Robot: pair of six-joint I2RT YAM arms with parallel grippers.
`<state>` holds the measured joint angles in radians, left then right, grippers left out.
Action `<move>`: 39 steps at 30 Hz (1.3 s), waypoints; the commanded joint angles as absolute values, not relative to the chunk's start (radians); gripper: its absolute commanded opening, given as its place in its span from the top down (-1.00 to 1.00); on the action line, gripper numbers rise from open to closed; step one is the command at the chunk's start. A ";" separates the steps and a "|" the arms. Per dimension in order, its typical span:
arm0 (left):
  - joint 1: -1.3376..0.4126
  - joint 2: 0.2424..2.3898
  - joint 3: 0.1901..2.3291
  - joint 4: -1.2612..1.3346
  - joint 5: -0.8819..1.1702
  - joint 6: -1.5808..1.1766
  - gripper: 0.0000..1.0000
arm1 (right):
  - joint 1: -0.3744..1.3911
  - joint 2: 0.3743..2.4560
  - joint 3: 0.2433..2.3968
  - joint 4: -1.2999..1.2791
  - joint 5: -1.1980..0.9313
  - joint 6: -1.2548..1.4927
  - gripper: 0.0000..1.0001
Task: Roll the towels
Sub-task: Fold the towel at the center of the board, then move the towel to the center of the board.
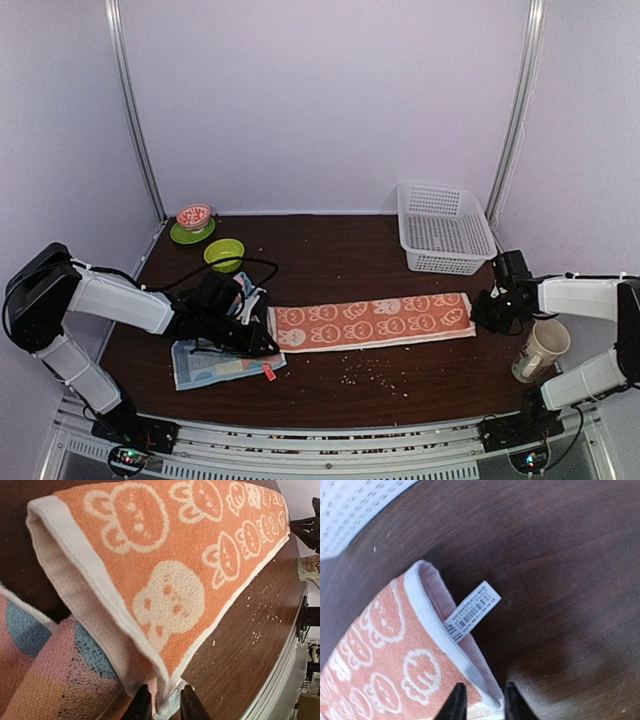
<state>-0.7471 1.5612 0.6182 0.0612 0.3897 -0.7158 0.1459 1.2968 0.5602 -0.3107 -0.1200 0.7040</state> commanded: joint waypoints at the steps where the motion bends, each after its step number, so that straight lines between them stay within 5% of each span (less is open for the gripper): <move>1: -0.753 1.540 0.649 0.018 0.390 -0.684 0.36 | 0.151 1.282 0.576 -0.355 -0.091 0.699 0.25; 4: -0.753 1.505 0.649 -0.030 0.387 -0.674 -0.01 | 0.152 1.242 0.588 -0.404 -0.082 0.696 -0.17; 6: -0.760 1.438 0.649 -0.081 0.376 -0.667 -0.23 | 0.162 1.188 0.608 -0.453 -0.063 0.686 -0.27; 9: -0.769 1.317 0.651 -0.168 0.328 -0.653 -0.42 | 0.197 1.108 0.648 -0.506 -0.025 0.663 -0.27; 14: -0.769 1.259 0.715 -0.267 0.200 -0.649 -0.46 | 0.255 1.101 0.685 -0.496 -0.035 0.675 -0.02; 21: -0.750 1.369 0.750 -0.414 -0.056 -0.800 -0.22 | 0.441 1.119 0.739 -0.422 -0.004 0.733 0.04; 26: -0.646 1.349 0.623 -0.330 -0.038 -0.876 -0.11 | 0.480 1.108 0.742 -0.396 -0.014 0.753 0.04; 39: -0.333 1.477 0.667 -0.497 -0.188 -0.871 1.00 | 0.487 1.039 0.754 -0.425 0.015 0.719 0.03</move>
<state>-0.4202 1.4830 0.6773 -0.3588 -0.0616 -0.8574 0.4812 1.0710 0.7315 -0.4160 -0.0345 0.7368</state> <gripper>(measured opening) 0.025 0.484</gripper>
